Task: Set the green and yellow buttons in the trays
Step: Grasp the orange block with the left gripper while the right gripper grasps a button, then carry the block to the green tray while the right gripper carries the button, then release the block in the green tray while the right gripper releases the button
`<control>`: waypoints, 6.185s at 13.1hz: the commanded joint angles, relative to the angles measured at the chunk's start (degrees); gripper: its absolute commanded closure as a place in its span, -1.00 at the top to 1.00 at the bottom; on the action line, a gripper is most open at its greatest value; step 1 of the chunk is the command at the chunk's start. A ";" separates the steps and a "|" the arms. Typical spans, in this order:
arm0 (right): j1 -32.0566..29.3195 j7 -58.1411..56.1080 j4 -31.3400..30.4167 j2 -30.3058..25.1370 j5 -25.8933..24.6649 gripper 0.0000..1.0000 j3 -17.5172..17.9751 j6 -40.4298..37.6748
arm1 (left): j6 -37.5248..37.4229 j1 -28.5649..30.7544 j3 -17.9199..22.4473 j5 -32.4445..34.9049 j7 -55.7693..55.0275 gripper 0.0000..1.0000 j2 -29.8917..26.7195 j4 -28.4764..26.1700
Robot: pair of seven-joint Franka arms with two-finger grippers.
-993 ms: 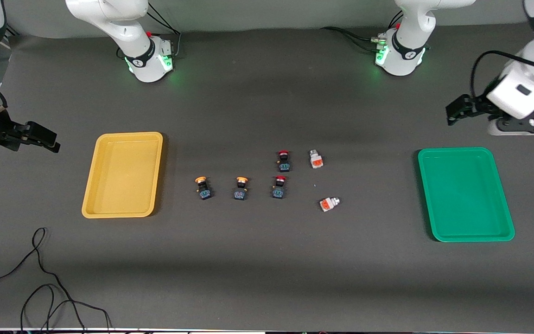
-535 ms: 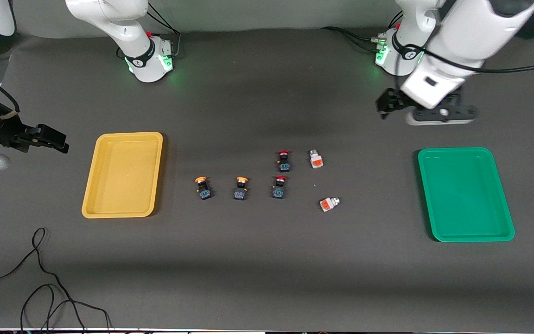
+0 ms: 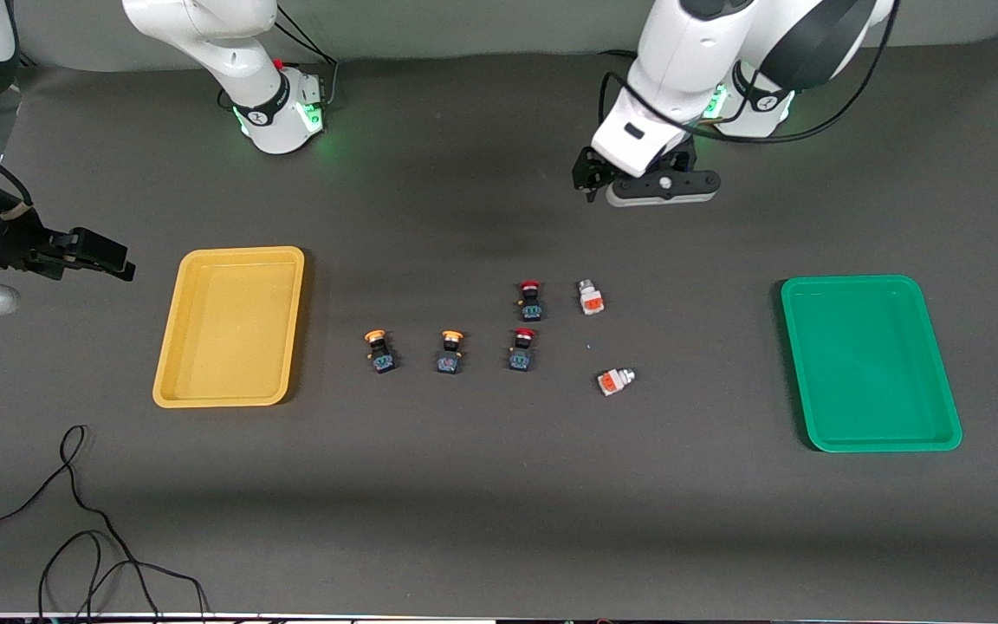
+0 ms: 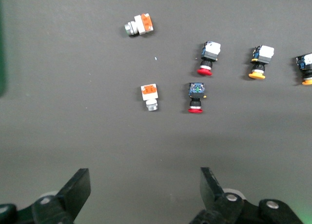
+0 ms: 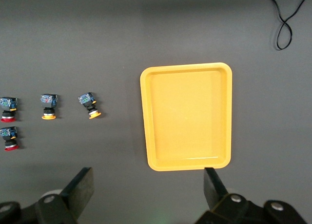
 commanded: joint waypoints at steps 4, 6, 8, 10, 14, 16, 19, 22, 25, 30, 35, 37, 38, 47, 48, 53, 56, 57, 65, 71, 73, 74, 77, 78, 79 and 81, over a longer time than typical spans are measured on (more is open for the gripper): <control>3.94 2.64 0.03 1.16 1.83 0.99 0.51 -0.94 | 3.78 0.16 -0.07 1.88 -4.13 1.00 10.45 1.42; 6.91 7.02 -0.06 2.73 2.27 0.99 0.51 -0.76 | 9.49 0.25 -0.07 1.97 -5.29 0.99 14.57 -0.68; 9.38 8.18 -1.11 4.41 2.18 0.99 0.51 0.20 | 15.11 0.25 0.11 2.15 -5.38 0.99 18.79 -2.27; 11.15 8.62 -5.14 4.41 2.18 0.99 0.42 4.40 | 19.34 0.42 0.37 2.32 -5.38 0.99 22.75 -3.32; 12.64 8.71 -14.89 5.02 4.89 0.99 0.51 15.29 | 27.08 0.51 0.46 2.41 -5.82 0.99 28.82 -5.70; 12.82 8.62 -18.15 6.69 5.35 0.99 0.51 19.87 | 27.62 0.25 0.46 2.41 -7.65 0.98 30.15 -6.05; 15.18 8.71 -20.09 11.08 5.43 0.99 0.51 25.50 | 28.76 0.16 0.55 2.59 -8.02 0.98 32.43 -6.05; 17.56 9.32 -22.12 16.52 5.43 0.99 0.51 36.03 | 28.85 -0.10 0.54 3.38 -8.02 0.93 33.40 -6.05; 18.97 10.73 -22.21 22.15 5.35 0.99 0.42 43.60 | 30.26 -0.01 0.46 5.22 -8.19 0.14 34.11 -6.05; 19.50 10.65 -22.30 27.70 5.00 0.99 0.42 49.69 | 30.00 0.34 0.46 5.31 -9.60 -0.39 33.50 -5.53; 21.26 10.65 -22.39 30.16 4.82 0.99 0.16 50.57 | 15.44 4.11 0.28 5.14 -9.51 -0.46 18.15 -4.48; 21.79 10.82 -22.47 30.43 4.82 0.67 -0.11 50.83 | 6.05 5.78 0.28 4.61 -8.55 -0.44 11.55 -2.20; 21.70 10.82 -22.56 30.43 4.82 0.07 -0.20 50.83 | 1.74 7.00 0.19 4.52 -6.98 -0.45 9.52 -0.79; 21.17 20.65 -22.21 19.55 5.35 -1.00 -0.55 43.82 | -7.37 37.66 0.46 7.06 44.15 -0.47 7.12 1.77; 20.74 20.84 -22.04 17.10 5.35 -1.00 -0.90 40.93 | -5.53 39.52 0.46 9.25 46.19 -0.47 8.69 1.68; 20.47 17.09 -21.86 5.22 5.26 -1.00 -8.97 25.37 | 10.62 44.62 0.54 14.28 46.04 -0.47 22.74 0.54; 20.64 4.27 -22.21 1.96 5.26 -1.00 -18.36 20.34 | 18.90 44.37 1.16 14.28 42.45 -0.48 30.13 0.45; 20.64 0.92 -22.73 1.78 5.26 -1.00 -20.83 19.90 | 19.70 44.37 1.25 14.45 42.00 -0.48 31.29 0.54; 21.17 -2.98 -42.93 4.84 5.35 -1.00 -23.75 46.39 | 19.99 44.19 1.16 14.98 37.51 0.99 33.85 1.33; 24.06 -3.94 -44.80 13.89 11.49 -1.00 -23.14 56.88 | -3.34 44.46 0.64 14.37 43.82 0.99 26.82 17.19; 24.42 -3.94 -44.80 16.01 11.94 -1.00 -23.05 58.73 | -11.11 43.84 0.29 14.19 44.80 0.99 25.94 24.86; 24.34 -3.94 -44.80 16.10 12.20 -1.00 -22.96 58.83 | -11.05 43.93 -0.76 14.10 44.80 0.99 25.07 25.06; 24.25 -4.03 -44.71 15.84 12.29 -0.62 -22.96 58.21 | -10.70 43.84 -6.03 12.45 43.76 0.99 24.44 24.97; 24.16 -4.03 -44.71 15.84 12.29 0.30 -23.05 58.21 | -10.61 43.49 -8.05 11.39 42.88 0.99 24.44 24.80; 24.07 -4.03 -44.71 15.67 12.38 0.67 -23.05 58.21 | -9.57 42.27 -9.37 9.81 39.48 0.99 24.79 24.19; 23.99 -4.03 -44.71 15.31 12.38 0.99 -23.14 58.12 | -5.62 36.41 -9.91 9.45 32.19 0.99 25.23 22.69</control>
